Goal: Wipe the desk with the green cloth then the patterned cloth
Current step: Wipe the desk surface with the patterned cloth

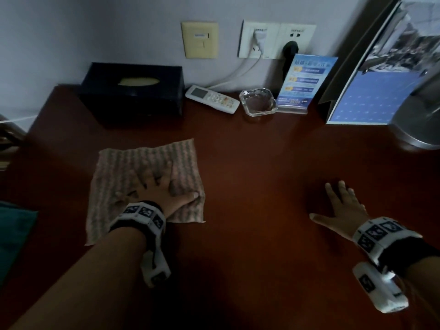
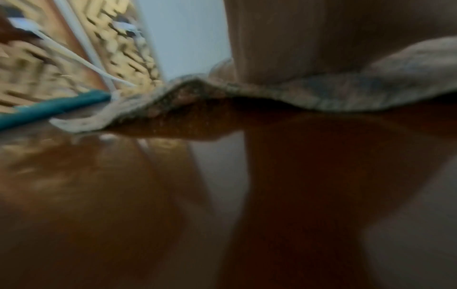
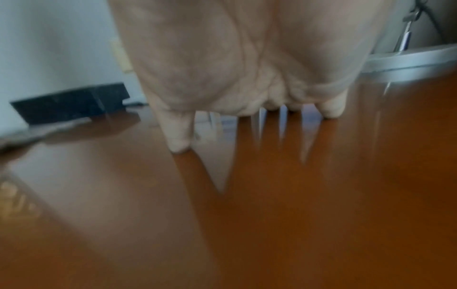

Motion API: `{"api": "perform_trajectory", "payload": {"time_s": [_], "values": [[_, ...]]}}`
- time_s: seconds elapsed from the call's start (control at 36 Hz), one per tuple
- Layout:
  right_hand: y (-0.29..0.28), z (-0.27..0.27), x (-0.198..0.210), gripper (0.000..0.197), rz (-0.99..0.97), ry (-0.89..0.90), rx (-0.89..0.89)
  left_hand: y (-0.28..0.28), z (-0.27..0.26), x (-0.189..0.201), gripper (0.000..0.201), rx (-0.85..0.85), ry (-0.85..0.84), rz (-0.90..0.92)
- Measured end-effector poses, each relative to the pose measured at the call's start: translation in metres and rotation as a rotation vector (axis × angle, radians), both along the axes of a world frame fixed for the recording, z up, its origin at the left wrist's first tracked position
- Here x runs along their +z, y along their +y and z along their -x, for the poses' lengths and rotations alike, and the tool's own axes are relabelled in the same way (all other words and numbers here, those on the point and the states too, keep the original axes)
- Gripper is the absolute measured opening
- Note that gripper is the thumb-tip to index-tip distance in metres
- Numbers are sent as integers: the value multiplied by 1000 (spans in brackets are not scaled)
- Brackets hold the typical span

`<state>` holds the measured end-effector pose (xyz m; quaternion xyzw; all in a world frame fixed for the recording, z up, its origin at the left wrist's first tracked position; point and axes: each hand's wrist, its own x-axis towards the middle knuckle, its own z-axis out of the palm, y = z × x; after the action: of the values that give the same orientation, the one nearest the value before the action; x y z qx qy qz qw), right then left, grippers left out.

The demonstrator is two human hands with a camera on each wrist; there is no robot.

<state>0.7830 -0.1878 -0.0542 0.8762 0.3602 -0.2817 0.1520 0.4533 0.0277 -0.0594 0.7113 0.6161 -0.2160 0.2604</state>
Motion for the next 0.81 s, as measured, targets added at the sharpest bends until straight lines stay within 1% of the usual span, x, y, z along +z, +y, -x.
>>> {"api": "perform_trajectory", "payload": {"time_s": [0.08, 0.17, 0.28, 0.36, 0.42, 0.47, 0.53, 0.64, 0.72, 0.81], "values": [[9, 13, 4, 95, -9, -40, 17, -13, -22, 3, 111, -146, 10, -3], [24, 41, 10, 97, -80, -54, 116, -28, -44, 4, 110, -273, 4, 4], [55, 87, 12, 94, -180, 38, 239, -49, -58, -1, 107, -429, -41, 22], [75, 119, 10, 91, -223, 102, 330, -55, -51, -6, 105, -483, -77, 25], [82, 133, 9, 87, -217, 130, 350, -55, -45, -7, 102, -506, -93, 33], [87, 143, 5, 83, -183, 165, 332, -48, -32, -10, 100, -494, -102, 34], [90, 150, 1, 80, -152, 161, 319, -38, -17, -12, 99, -457, -99, 27], [93, 158, -4, 80, -162, 153, 285, -13, 11, -12, 98, -422, -83, 1], [92, 160, -4, 88, -188, 157, 241, 12, 28, -7, 104, -311, -38, 4], [92, 160, -5, 91, -132, 139, 275, 41, 51, -5, 109, -179, -1, -3]]}}
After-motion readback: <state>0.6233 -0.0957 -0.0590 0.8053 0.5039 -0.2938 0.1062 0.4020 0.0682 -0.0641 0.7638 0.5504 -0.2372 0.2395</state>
